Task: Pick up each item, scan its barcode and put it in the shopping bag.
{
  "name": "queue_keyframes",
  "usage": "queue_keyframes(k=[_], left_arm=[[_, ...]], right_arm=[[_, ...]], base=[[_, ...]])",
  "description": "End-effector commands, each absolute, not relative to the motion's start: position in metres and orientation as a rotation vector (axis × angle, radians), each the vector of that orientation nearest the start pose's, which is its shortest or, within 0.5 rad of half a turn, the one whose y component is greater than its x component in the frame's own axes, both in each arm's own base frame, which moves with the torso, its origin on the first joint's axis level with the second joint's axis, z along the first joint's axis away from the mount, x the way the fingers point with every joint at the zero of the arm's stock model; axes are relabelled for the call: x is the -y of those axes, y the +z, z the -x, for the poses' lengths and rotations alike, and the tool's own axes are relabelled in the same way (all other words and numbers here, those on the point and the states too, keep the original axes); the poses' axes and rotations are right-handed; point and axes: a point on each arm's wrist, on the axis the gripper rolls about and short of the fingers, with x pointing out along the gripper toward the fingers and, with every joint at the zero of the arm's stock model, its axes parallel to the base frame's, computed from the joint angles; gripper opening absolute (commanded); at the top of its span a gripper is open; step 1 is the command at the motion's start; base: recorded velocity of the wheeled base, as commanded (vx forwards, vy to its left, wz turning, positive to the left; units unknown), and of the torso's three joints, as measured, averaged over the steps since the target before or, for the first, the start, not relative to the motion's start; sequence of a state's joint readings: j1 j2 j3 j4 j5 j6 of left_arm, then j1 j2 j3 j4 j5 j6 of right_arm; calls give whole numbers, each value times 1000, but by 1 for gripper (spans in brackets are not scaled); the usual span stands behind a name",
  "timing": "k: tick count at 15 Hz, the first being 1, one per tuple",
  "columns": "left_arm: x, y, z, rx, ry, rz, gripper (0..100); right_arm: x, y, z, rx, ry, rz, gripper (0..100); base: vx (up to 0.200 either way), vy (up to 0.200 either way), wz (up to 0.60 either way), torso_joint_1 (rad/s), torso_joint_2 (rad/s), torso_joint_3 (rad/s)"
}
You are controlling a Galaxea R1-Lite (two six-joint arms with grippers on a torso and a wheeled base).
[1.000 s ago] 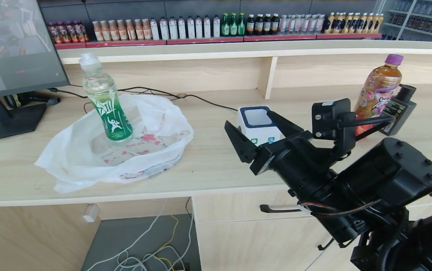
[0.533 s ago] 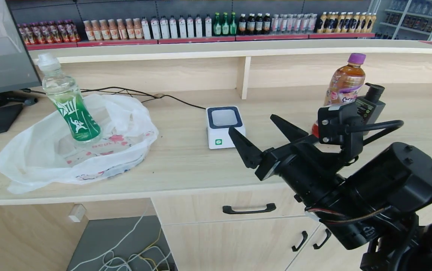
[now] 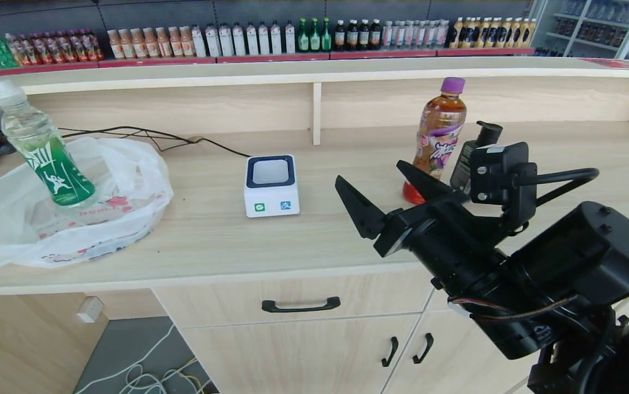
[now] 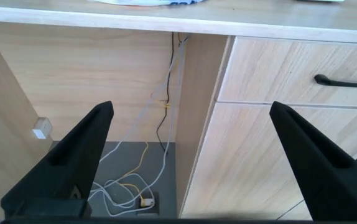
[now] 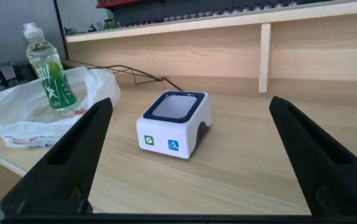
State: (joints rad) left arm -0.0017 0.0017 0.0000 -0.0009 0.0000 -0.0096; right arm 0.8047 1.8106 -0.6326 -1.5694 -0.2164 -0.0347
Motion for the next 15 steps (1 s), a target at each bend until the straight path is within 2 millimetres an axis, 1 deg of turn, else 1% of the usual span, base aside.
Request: queue_keyframes(k=[1,3,5,9,11,13,15], left_arm=[[0,76,23,0,-2,9,100],[0,76,23,0,-2,9,100],[0,76,23,0,-2,8,100],[0,76,23,-2,-2,6,100],[0,76,23,-2,-2,6,100],[0,76,23,-2,-2,6,100],[0,76,23,-2,-2,6,100]], right_arm=[[-215,197,-213,356,575,-160,100],[-216,196,-214,351,574,-157,100],[-214,194,-214,345,571,-154,100],[-211,193,-214,337,540,-154,100],[-203,189,-222,327,497,-127,100],[-207,195,-230,364,493,-120,100],[-213,195,-241,360,475,-118,100]], base=[[0,-200,0,12,2,2],[0,-200,0,2,0,0],[-200,-200,0,0,2,5],[0,0,0,0,0,0],[0,0,0,0,0,0],[0,0,0,0,0,0],[0,0,0,0,0,0]])
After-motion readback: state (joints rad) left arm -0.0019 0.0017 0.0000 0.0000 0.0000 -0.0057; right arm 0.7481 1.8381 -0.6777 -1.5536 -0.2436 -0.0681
